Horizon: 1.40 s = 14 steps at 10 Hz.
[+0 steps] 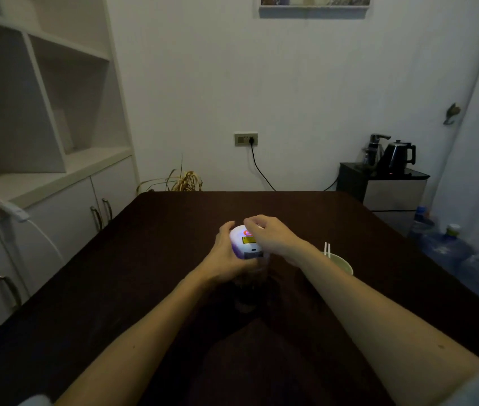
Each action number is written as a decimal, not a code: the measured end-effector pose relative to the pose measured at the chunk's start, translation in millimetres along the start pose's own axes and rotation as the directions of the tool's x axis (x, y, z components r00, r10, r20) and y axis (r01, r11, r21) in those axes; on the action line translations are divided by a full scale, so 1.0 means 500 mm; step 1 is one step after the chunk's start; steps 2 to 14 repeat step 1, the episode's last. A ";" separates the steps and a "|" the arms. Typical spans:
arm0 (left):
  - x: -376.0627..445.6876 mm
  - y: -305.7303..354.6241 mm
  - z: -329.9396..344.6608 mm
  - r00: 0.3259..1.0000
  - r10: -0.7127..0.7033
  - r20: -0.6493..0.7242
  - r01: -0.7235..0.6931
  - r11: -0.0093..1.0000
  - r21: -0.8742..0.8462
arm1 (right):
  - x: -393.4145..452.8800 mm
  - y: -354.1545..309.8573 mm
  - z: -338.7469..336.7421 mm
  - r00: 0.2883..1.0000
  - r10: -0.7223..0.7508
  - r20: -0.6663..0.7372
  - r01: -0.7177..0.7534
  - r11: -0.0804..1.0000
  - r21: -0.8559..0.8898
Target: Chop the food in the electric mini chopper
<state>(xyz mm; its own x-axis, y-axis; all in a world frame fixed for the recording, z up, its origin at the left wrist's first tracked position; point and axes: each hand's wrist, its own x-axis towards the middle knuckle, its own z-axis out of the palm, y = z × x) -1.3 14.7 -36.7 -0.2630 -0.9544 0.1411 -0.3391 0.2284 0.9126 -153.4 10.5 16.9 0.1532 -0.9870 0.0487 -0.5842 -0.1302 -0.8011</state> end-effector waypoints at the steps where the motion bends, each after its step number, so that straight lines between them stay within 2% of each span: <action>1: -0.003 0.046 -0.017 0.998 0.047 -0.038 -0.045 0.997 0.063 | -0.014 -0.028 -0.020 0.999 -0.032 -0.035 0.033 0.999 0.037; 14: -0.003 0.046 -0.017 0.998 0.047 -0.038 -0.045 0.997 0.063 | -0.014 -0.028 -0.020 0.999 -0.032 -0.035 0.033 0.999 0.037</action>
